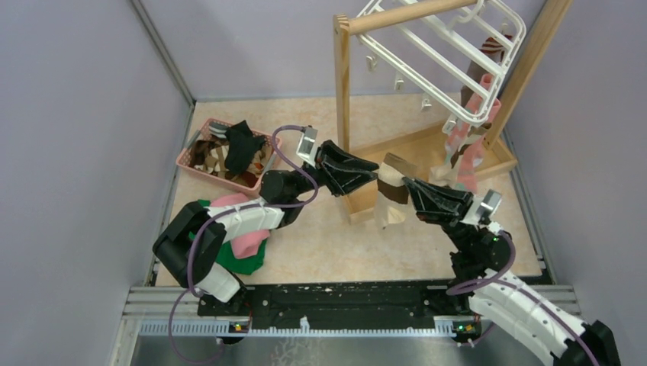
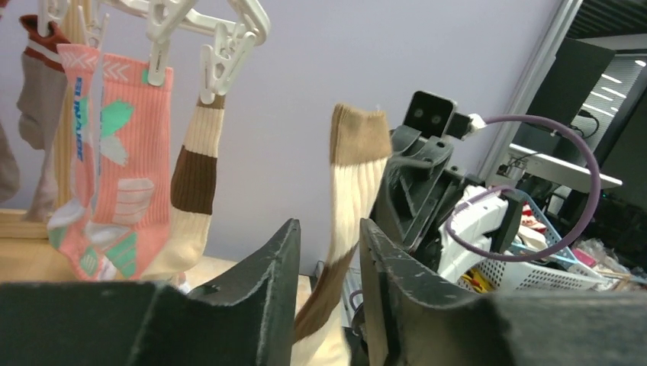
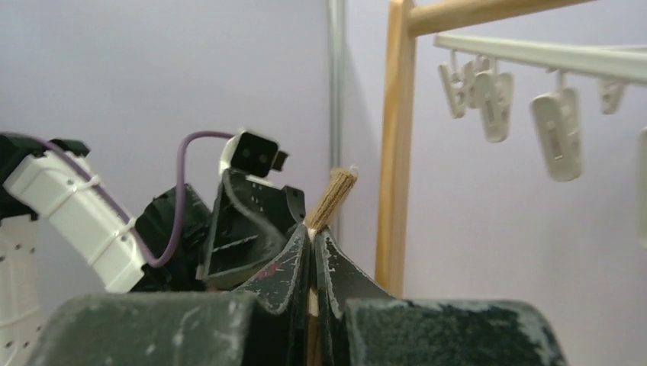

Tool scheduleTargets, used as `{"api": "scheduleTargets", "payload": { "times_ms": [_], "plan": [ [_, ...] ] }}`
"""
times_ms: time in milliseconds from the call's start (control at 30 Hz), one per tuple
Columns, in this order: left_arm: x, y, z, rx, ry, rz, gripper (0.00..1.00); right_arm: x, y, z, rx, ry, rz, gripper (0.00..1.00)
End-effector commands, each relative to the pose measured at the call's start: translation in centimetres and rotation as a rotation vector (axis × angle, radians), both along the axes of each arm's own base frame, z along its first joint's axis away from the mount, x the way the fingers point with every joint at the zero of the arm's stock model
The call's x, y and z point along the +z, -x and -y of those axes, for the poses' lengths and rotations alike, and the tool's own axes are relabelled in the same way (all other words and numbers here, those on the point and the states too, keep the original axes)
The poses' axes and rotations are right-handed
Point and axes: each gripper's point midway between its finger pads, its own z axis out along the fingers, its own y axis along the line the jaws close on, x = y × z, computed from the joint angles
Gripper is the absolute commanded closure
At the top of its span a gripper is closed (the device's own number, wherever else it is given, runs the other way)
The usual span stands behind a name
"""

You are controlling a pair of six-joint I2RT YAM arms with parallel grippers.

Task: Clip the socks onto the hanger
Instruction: Adjust the sock.

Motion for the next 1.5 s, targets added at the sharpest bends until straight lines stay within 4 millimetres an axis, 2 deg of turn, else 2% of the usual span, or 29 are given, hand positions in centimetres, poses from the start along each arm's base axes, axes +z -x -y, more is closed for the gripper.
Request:
{"api": "scheduleTargets", "payload": {
  "times_ms": [0,133,167,200,367,567,833,967,1267,1467],
  "plan": [
    [3.5,1.1,-3.5,0.099,0.166,0.312,0.49,-0.3,-2.2,2.1,-0.175,0.067,-0.138,1.00],
    [3.2,0.5,-3.0,0.090,0.091,0.366,0.22,-2.0,-2.5,4.3,-0.297,0.115,-0.209,1.00],
    [3.3,0.4,-2.5,0.076,0.069,0.378,0.07,-2.4,-2.4,4.8,-0.321,0.120,-0.223,1.00],
    [3.2,0.2,-2.0,0.069,0.046,0.375,0.02,-2.9,-2.4,5.3,-0.340,0.125,-0.240,1.00],
    [3.8,-0.3,0.6,0.038,-0.024,0.380,0.01,-4.3,-2.5,7.8,-0.454,0.115,-0.285,1.00],
    [3.0,-0.1,5.4,-0.017,-0.099,0.386,0.01,-4.8,-2.4,9.1,-0.547,0.131,-0.220,1.00],
    [3.0,-2.7,9.2,-0.011,-0.116,0.367,0.18,-5.8,-2.9,9.8,-0.636,0.214,-0.200,1.00],
    [3.7,-3.9,10.1,-0.013,-0.068,0.312,0.22,-6.3,-3.2,10.1,-0.666,0.257,-0.207,1.00],
    [5.0,-6.0,10.6,0.127,0.074,0.321,0.20,-5.9,-3.0,10.2,-0.667,0.244,-0.194,1.00],
    [5.3,-7.0,12.4,0.185,0.088,0.321,0.18,-5.8,-3.0,10.1,-0.665,0.235,-0.189,1.00]
  ]
}}
